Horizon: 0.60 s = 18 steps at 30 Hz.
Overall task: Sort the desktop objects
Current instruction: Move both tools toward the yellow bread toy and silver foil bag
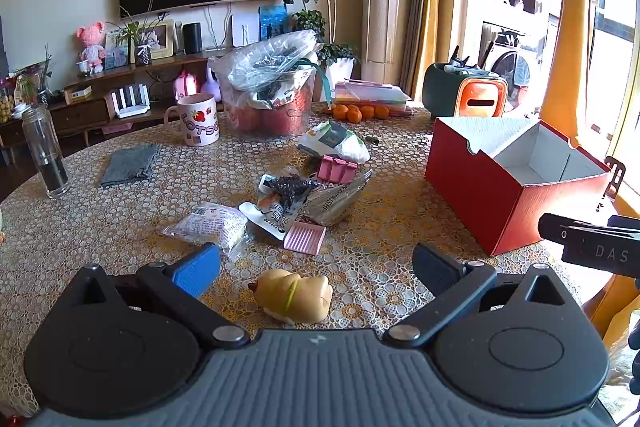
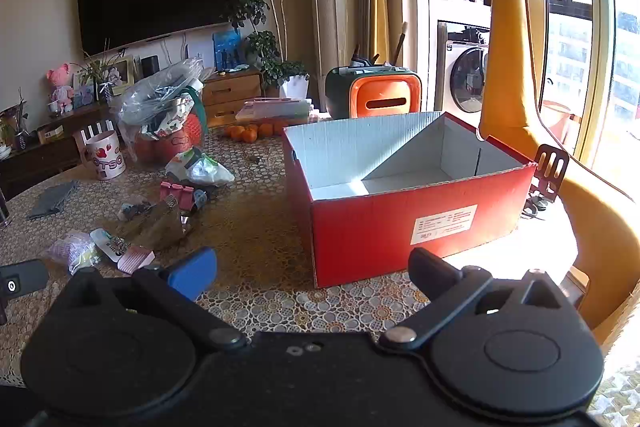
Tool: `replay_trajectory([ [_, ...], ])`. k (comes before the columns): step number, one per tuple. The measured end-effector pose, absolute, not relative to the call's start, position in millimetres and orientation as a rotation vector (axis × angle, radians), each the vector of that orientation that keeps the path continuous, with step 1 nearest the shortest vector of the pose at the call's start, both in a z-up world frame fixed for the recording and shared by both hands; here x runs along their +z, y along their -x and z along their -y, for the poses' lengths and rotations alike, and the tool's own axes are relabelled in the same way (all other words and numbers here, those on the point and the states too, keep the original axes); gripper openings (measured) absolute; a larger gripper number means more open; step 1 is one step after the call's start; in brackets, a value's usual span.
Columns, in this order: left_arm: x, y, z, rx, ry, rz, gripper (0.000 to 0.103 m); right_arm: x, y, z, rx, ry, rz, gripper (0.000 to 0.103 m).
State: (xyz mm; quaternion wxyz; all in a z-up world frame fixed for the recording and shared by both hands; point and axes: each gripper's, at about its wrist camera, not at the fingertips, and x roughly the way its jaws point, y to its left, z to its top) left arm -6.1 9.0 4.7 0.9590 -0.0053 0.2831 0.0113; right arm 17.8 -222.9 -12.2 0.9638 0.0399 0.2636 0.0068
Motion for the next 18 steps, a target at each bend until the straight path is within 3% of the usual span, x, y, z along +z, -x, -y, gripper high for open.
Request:
replay_trajectory([
  [18,6.7,3.9,-29.4,-0.011,0.12,-0.579,0.103,-3.7,-17.6,208.2,0.052,-0.056,-0.514,0.102],
])
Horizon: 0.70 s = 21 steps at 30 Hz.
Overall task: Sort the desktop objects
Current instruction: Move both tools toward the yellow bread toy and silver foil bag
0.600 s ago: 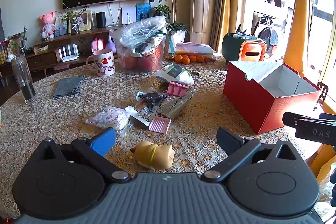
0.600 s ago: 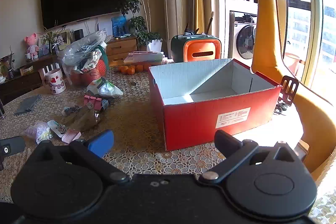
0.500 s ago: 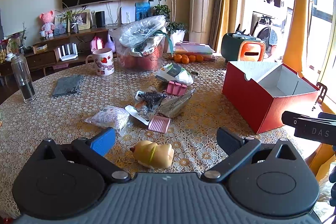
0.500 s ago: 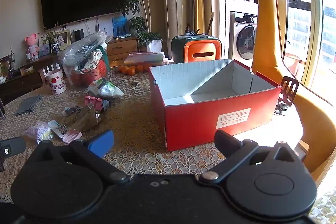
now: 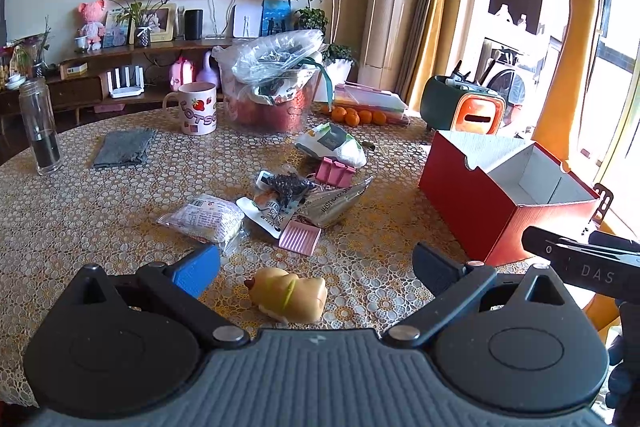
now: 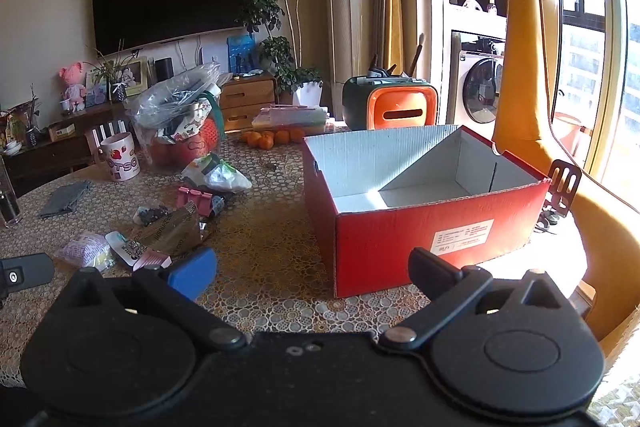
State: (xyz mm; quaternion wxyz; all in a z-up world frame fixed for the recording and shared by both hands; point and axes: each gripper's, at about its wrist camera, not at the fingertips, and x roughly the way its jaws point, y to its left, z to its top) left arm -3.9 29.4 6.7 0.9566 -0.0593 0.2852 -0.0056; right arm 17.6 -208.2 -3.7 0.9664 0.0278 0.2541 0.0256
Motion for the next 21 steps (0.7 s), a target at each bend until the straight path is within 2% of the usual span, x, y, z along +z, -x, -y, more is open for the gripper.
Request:
replay_trajectory([
  [13,-8.1,-13.4,-34.7,-0.008,0.076,-0.594,0.103,-3.4,-35.0,180.9,0.156,-0.004,-0.523,0.102],
  [21,-36.2,-31.6,-37.4,-0.053,-0.011,-0.641,0.103,-9.7,-69.3,145.3,0.264,0.056,-0.535,0.102],
])
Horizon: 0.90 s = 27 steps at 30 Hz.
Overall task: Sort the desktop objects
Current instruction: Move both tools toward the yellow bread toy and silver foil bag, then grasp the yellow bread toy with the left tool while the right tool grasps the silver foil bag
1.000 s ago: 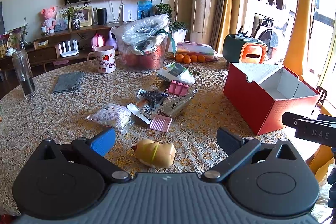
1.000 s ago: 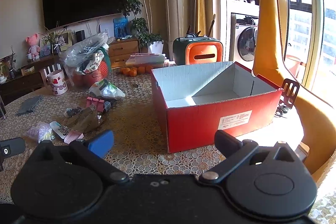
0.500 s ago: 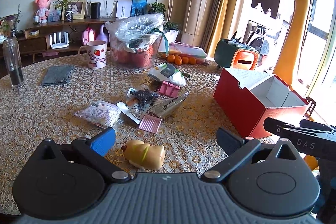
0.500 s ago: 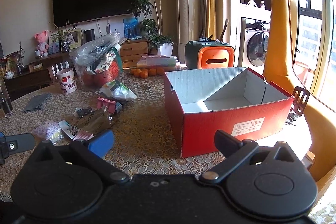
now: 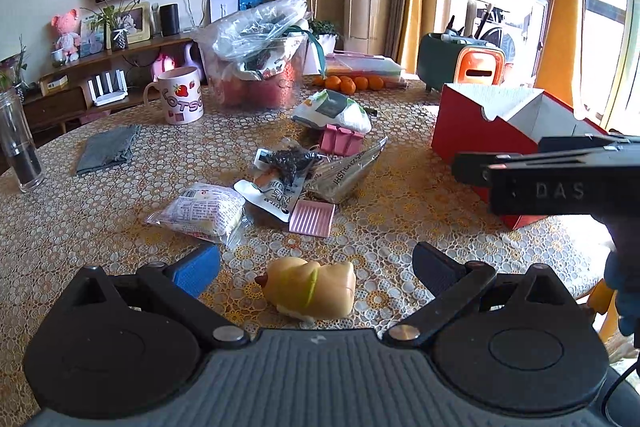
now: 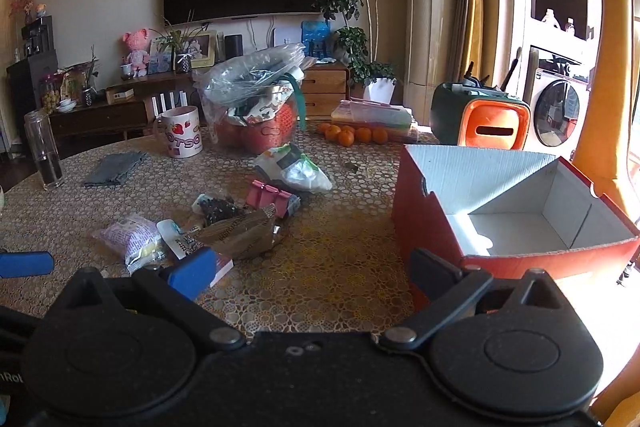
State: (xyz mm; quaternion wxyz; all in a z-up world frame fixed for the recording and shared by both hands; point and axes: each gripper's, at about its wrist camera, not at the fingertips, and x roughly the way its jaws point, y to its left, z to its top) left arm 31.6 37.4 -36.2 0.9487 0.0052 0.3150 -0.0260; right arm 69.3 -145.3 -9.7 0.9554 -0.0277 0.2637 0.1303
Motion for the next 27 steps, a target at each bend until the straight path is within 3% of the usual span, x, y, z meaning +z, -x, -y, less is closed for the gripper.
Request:
replay_trajectory([
  [27,-105.3,-91.2,-55.1,-0.074,0.009,-0.799,0.102,-85.5,-174.9,58.0,0.413,0.25,-0.649,0.098],
])
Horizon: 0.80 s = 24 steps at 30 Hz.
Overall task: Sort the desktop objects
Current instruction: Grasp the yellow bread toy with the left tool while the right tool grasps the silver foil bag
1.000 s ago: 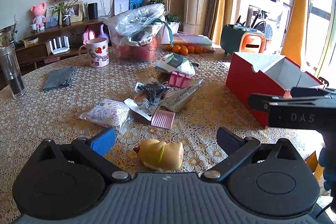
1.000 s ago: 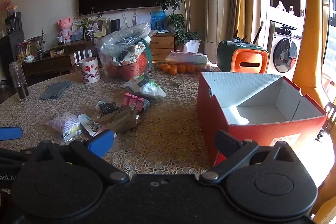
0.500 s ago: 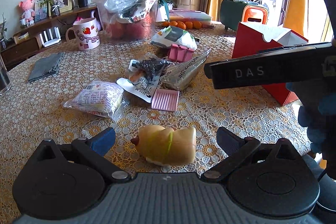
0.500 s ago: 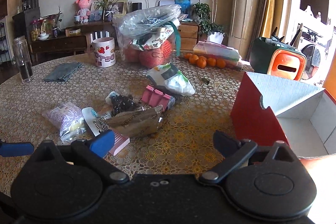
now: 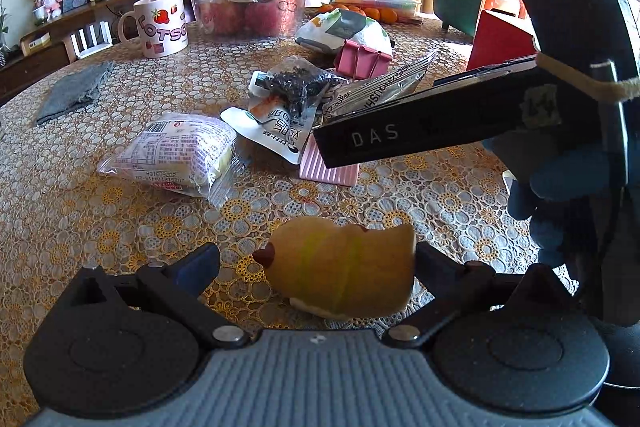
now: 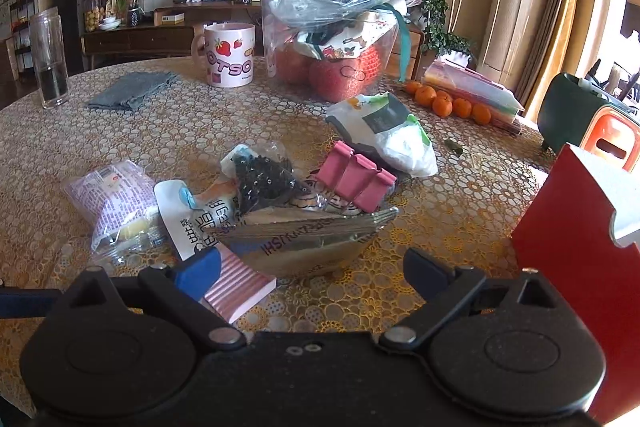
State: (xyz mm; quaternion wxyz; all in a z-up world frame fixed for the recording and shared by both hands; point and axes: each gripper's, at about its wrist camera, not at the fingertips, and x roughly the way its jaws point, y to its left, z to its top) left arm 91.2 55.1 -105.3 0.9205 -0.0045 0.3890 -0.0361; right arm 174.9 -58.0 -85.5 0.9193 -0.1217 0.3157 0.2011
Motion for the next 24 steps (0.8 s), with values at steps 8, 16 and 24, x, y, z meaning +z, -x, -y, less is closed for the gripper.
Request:
replay_trajectory([
  [8,-108.1,-93.6,-56.0,-0.085,0.027,-0.803,0.099,-91.5,-188.9,54.1,0.408,0.236,-0.645,0.092],
  [16,-106.5,-93.6,-54.8,-0.105,0.034,-0.802,0.088,-90.2,-203.2,47.5,0.412,0.227,-0.631,0.078],
  [24,-105.0,-95.0,-55.8,-0.108,0.053,-0.81,0.077,-88.6,-209.9,46.8,0.413,0.202,-0.644,0.064],
])
